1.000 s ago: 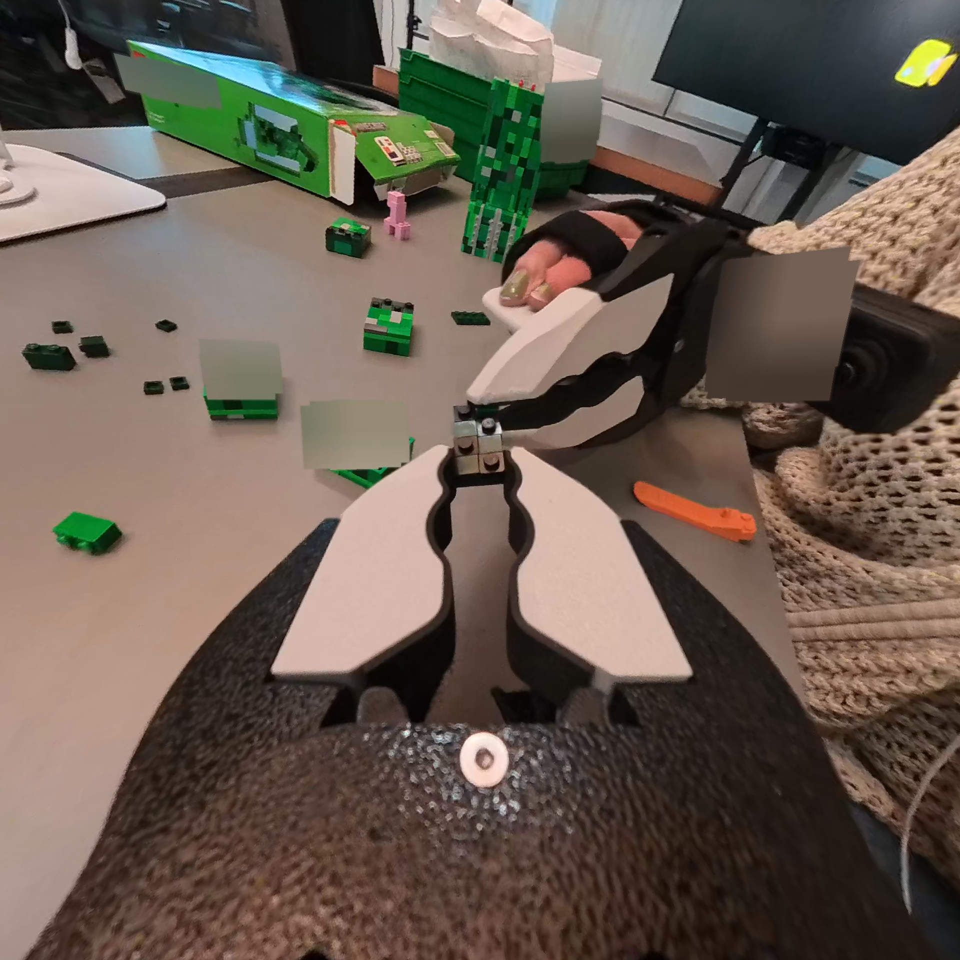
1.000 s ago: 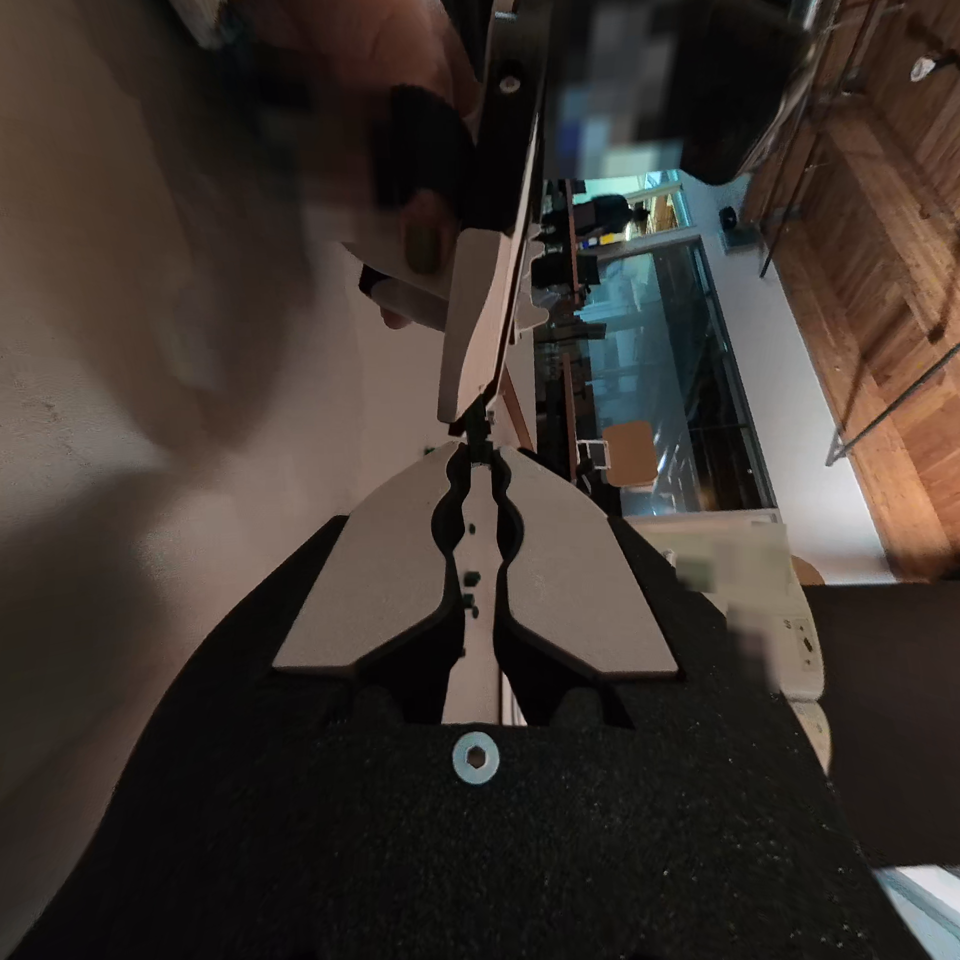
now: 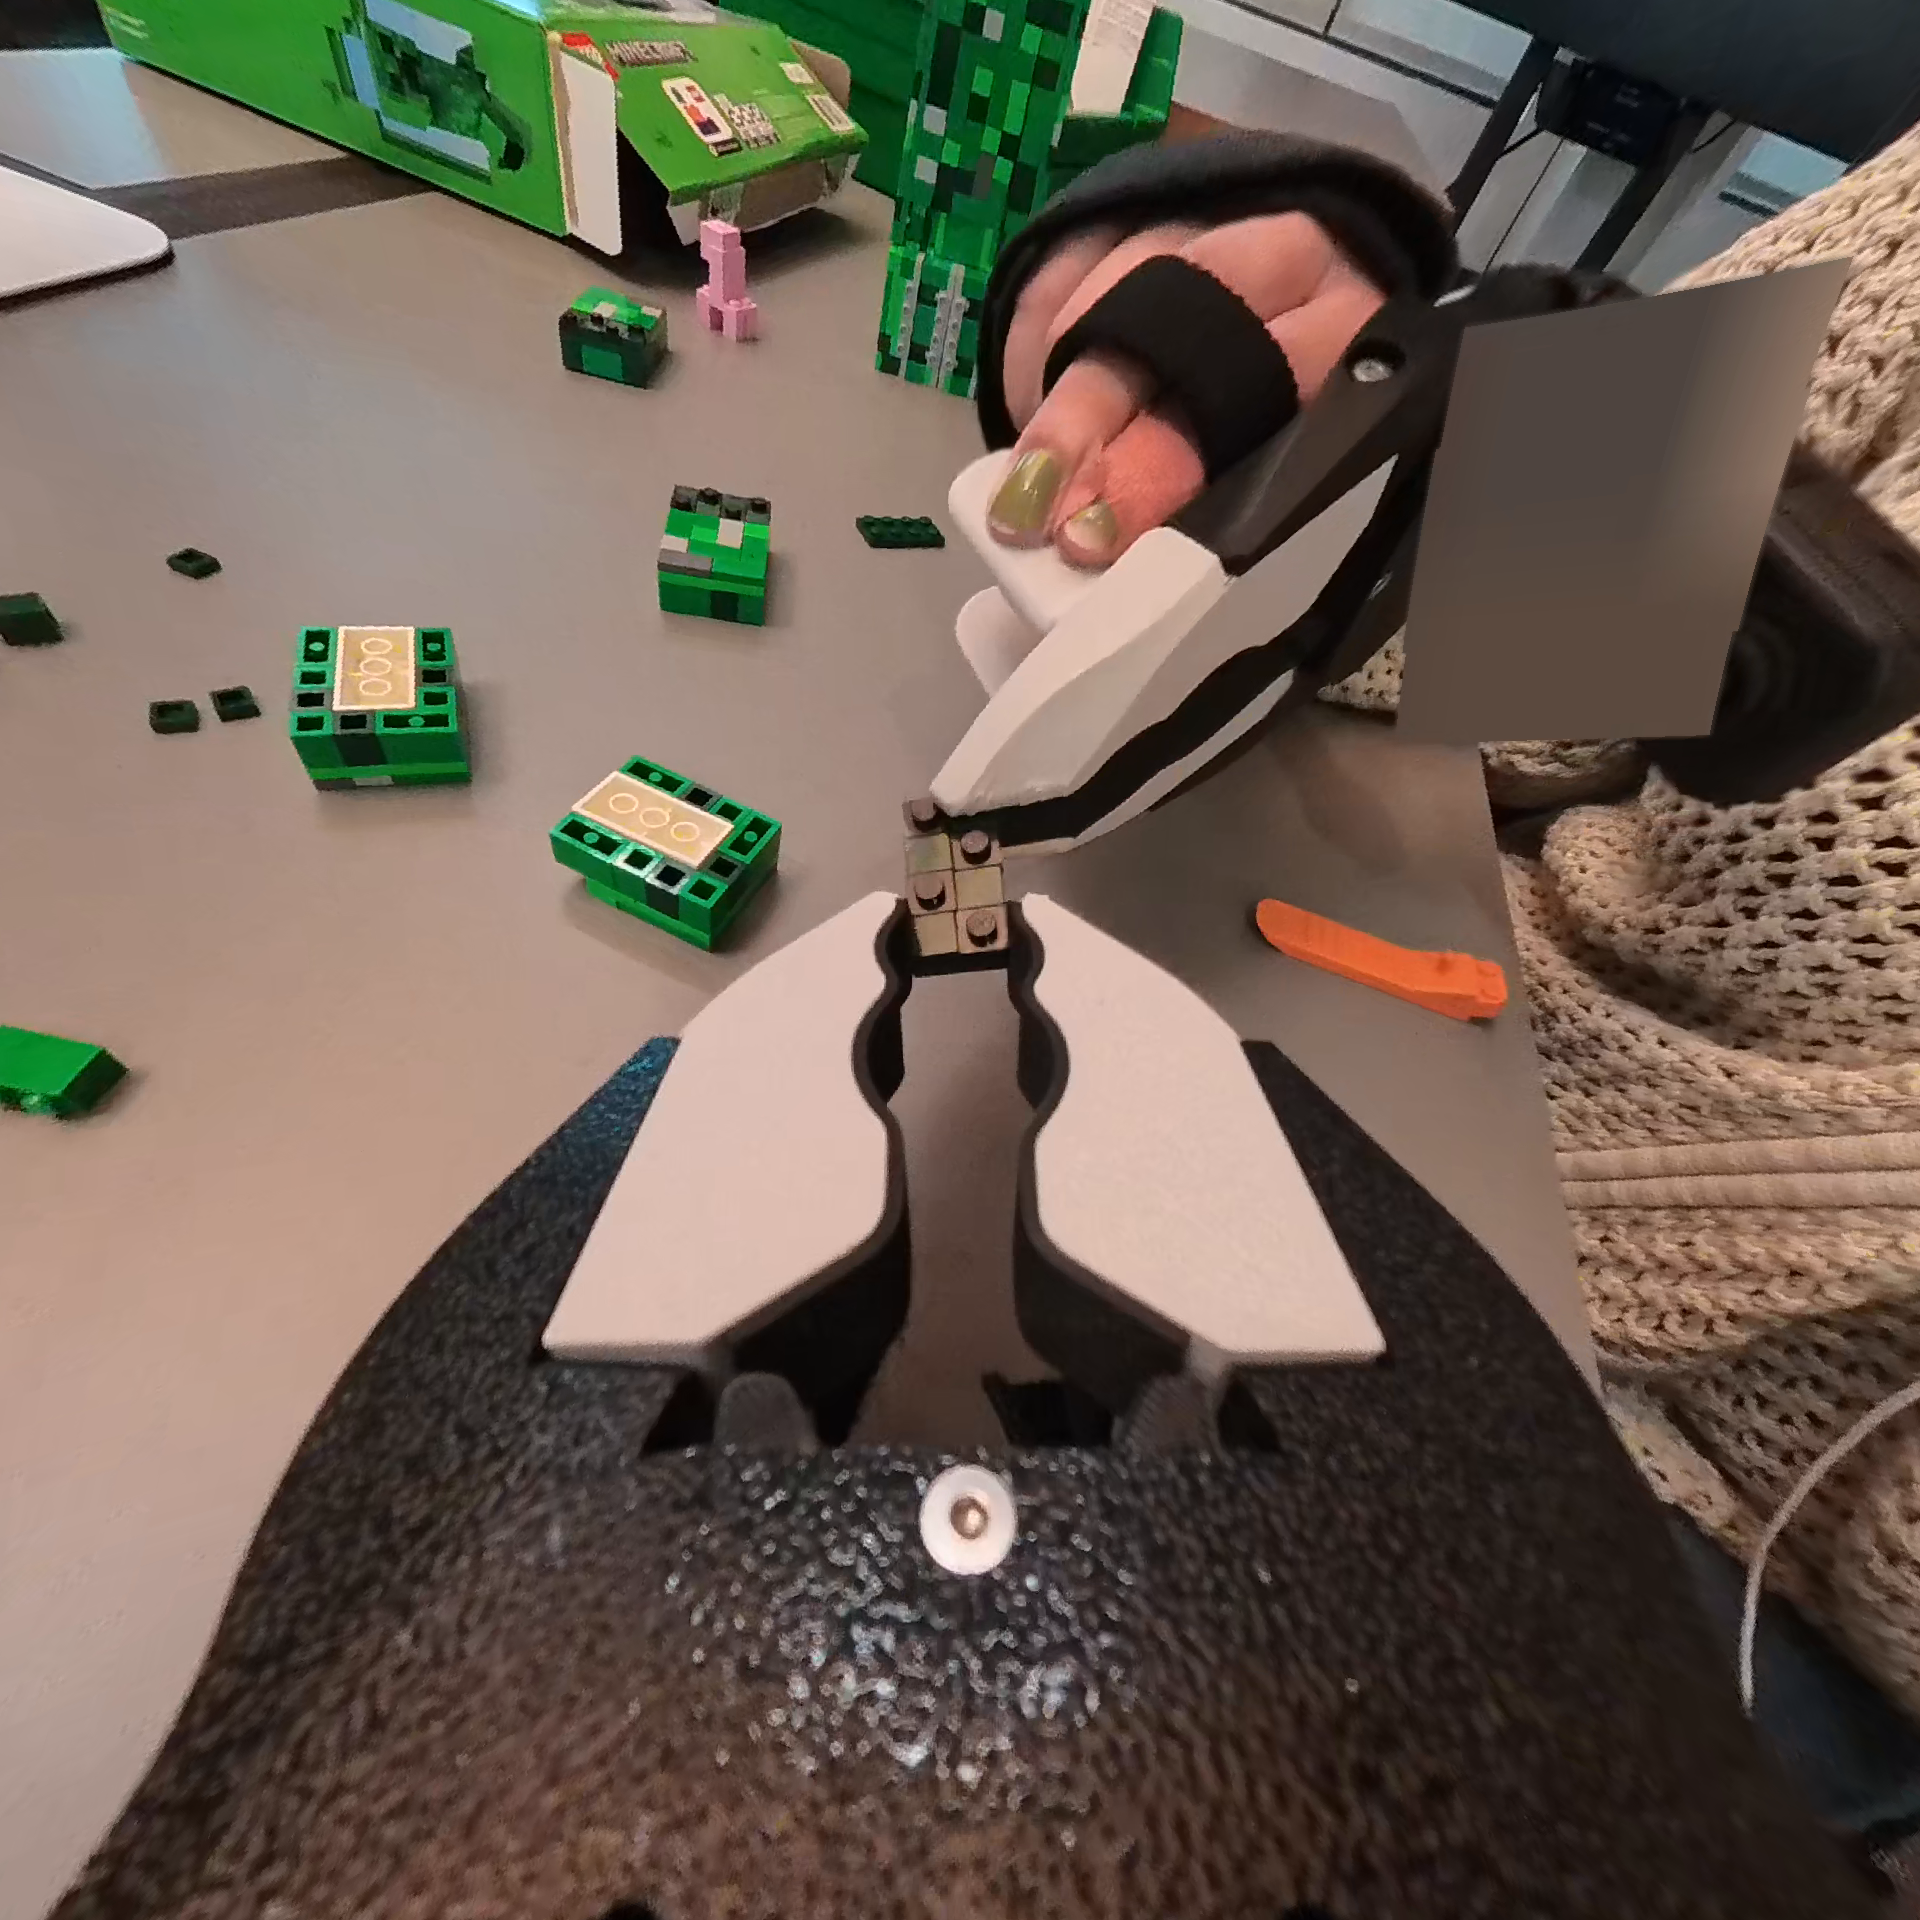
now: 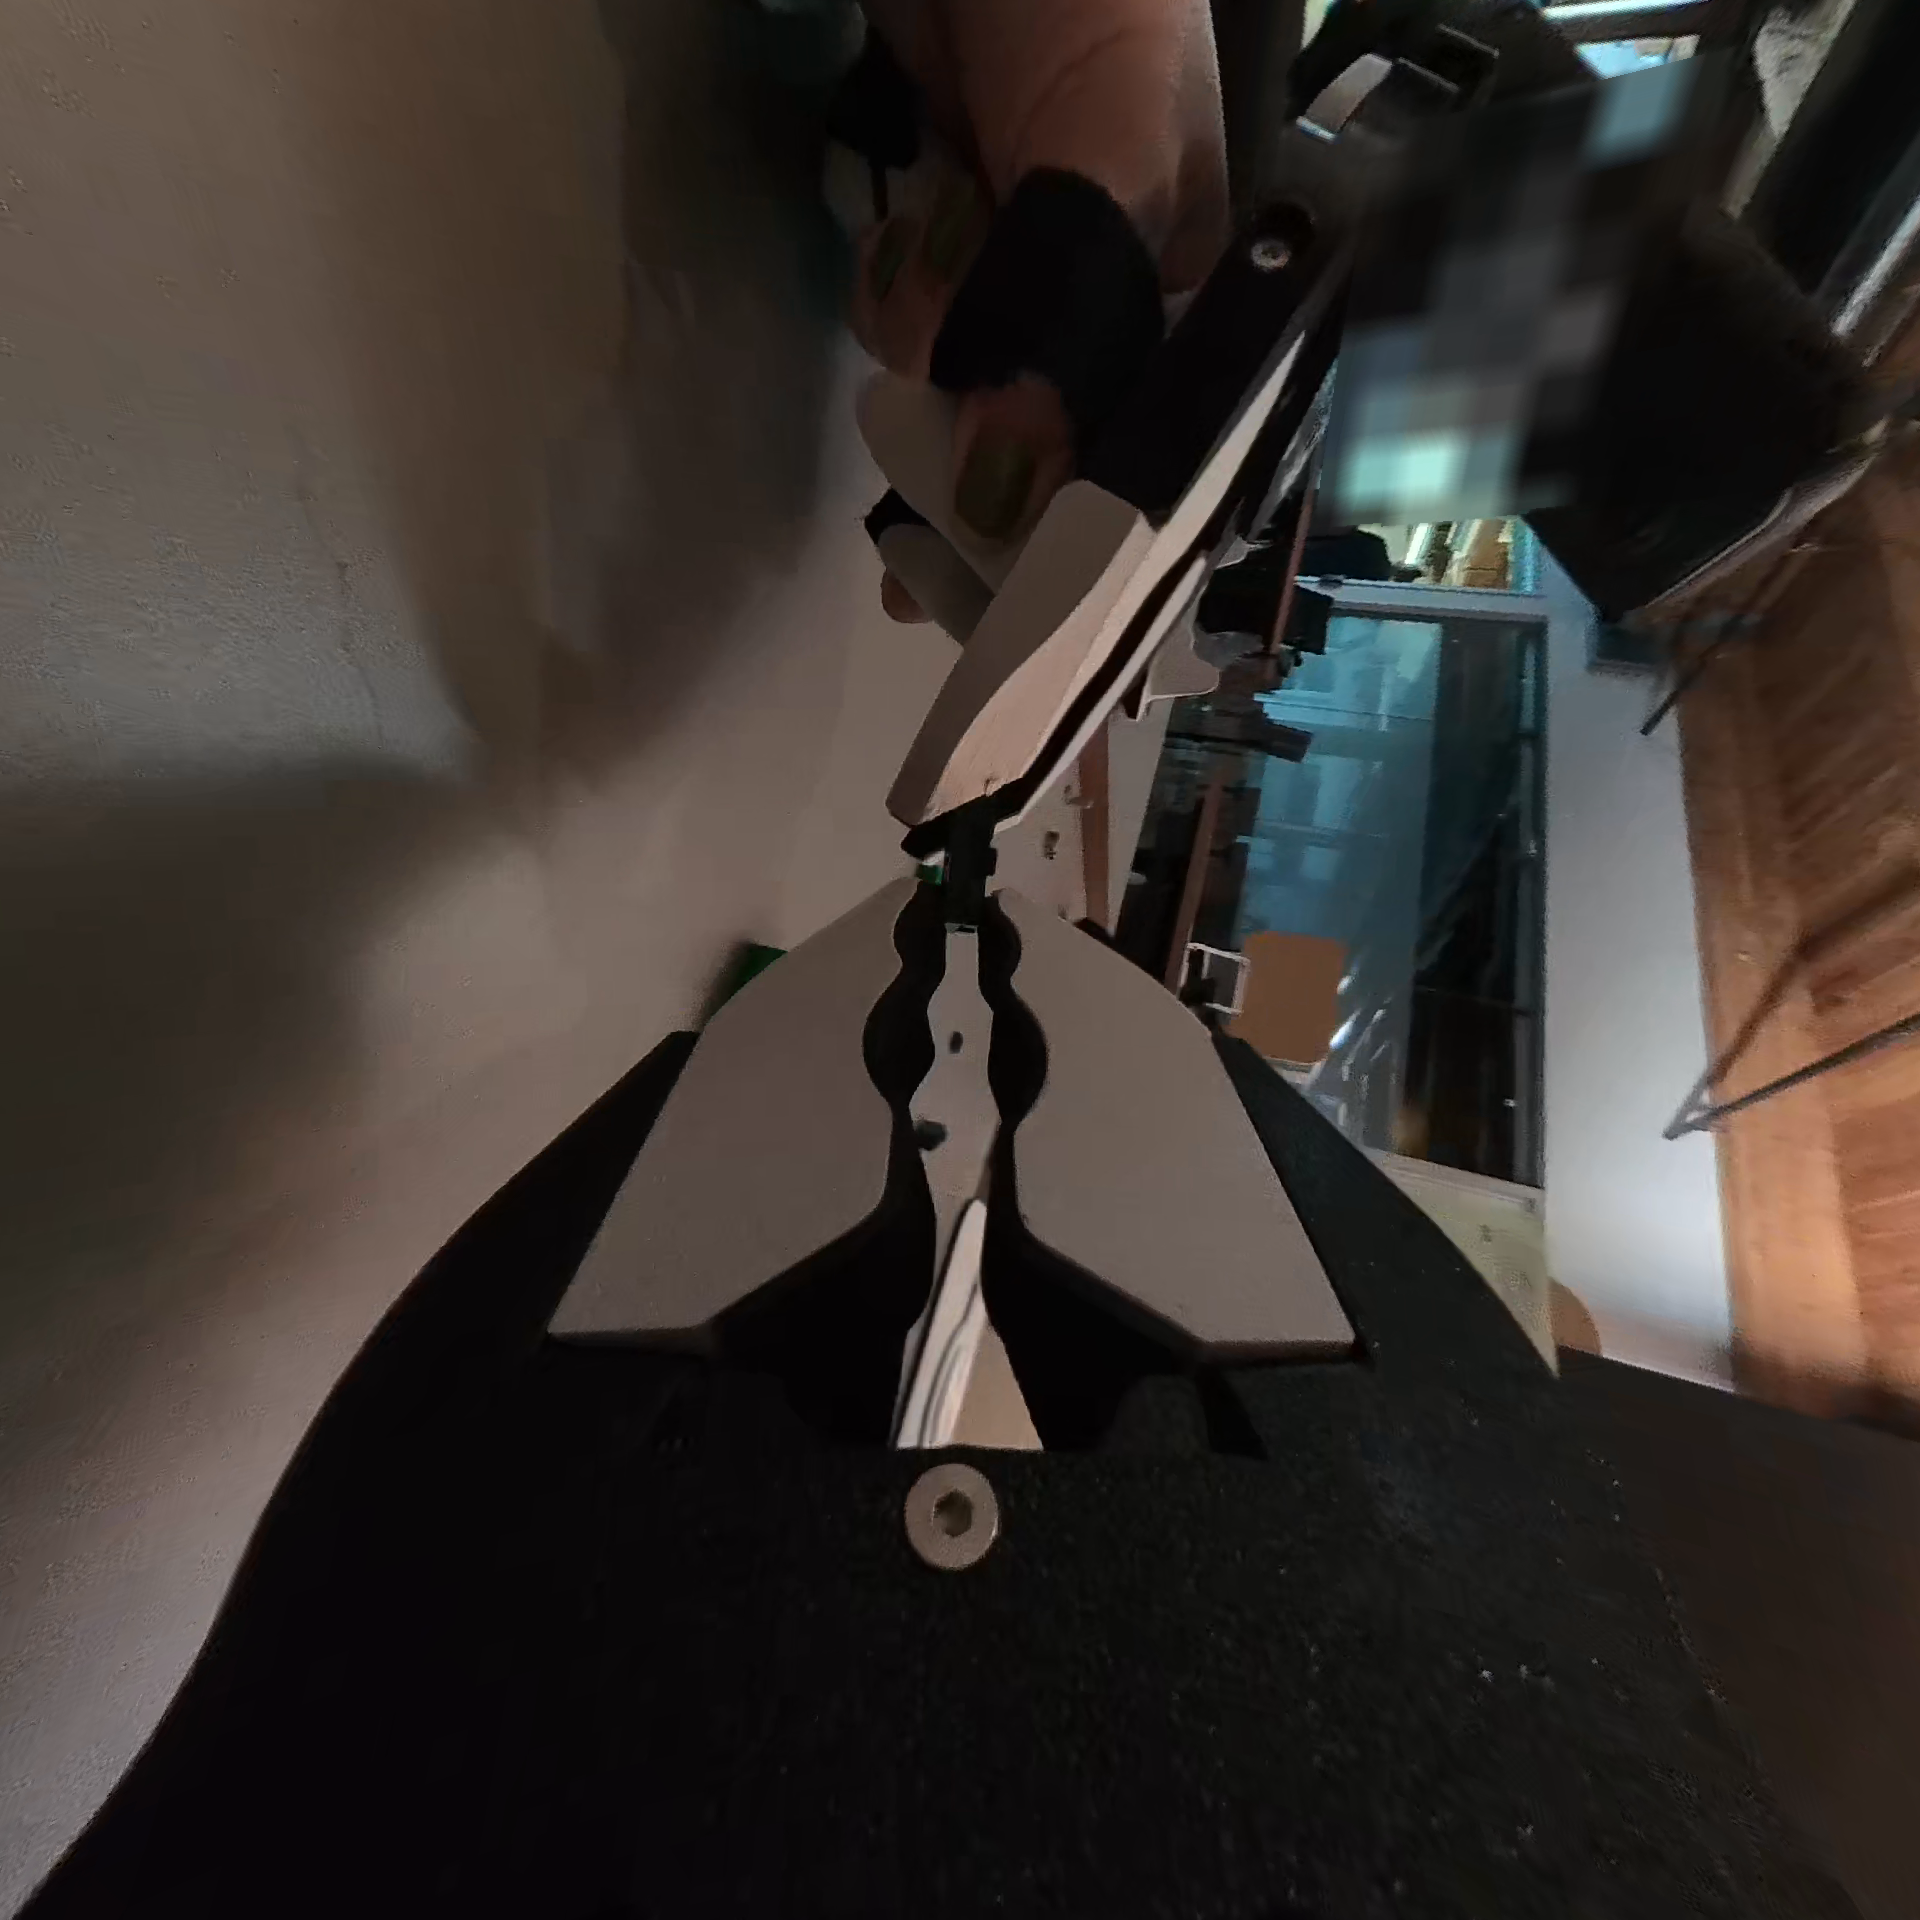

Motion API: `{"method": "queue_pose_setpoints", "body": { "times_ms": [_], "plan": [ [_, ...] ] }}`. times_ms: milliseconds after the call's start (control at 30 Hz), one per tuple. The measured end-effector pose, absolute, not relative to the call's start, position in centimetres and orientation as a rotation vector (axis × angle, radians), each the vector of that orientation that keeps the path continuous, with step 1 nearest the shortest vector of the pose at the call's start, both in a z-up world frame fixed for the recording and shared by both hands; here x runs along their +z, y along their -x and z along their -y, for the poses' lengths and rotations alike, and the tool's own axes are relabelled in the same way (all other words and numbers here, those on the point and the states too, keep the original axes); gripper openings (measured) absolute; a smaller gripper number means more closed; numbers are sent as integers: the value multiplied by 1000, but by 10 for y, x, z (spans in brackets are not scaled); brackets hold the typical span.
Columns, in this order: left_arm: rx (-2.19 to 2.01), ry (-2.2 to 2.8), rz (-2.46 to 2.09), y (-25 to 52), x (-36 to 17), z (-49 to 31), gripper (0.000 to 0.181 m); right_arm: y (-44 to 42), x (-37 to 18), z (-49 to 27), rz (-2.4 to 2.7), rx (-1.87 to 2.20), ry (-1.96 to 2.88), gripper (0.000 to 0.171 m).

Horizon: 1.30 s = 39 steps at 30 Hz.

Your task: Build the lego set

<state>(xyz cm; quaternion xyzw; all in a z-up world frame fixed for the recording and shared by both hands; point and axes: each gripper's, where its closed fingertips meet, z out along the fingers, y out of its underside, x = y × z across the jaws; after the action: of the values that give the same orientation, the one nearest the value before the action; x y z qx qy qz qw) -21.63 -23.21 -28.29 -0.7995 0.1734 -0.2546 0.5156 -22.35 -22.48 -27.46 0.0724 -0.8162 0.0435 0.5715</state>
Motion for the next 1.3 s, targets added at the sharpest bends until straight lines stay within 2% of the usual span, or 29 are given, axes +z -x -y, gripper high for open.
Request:
{"method": "queue_pose_setpoints", "body": {
  "times_ms": [167, 300, 500, 600, 667, 800, 900, 1100, 1300],
  "plan": [
    [-608, 1888, -424, 216, -279, 233, 16, 223, -269, 228, 1873, 271, -90, 7],
    [-569, 1903, -432, 215, -281, 232, 16, 225, -270, 226, 1864, 375, 24, 26],
    [-564, 1910, -451, 213, -283, 232, 16, 226, -273, 229, 1841, 331, -37, 15],
    [-542, 1897, -465, 213, -282, 233, 16, 224, -275, 231, 1864, 373, -25, 18],
    [-489, 1858, -492, 213, -278, 232, 16, 221, -274, 232, 1909, 516, 73, 27],
    [-289, 1752, -624, 210, -273, 232, 16, 206, -264, 237, 2028, 1050, 343, 41],
    [-139, 1724, -750, 202, -276, 231, 17, 199, -255, 237, 2050, 1275, 428, 38],
    [-126, 1698, -810, 193, -278, 233, 17, 194, -268, 237, 2143, 1273, 418, 33],
    [-121, 1674, -839, 190, -278, 234, 17, 190, -269, 241, 2175, 1344, 419, 17]
  ]
}}
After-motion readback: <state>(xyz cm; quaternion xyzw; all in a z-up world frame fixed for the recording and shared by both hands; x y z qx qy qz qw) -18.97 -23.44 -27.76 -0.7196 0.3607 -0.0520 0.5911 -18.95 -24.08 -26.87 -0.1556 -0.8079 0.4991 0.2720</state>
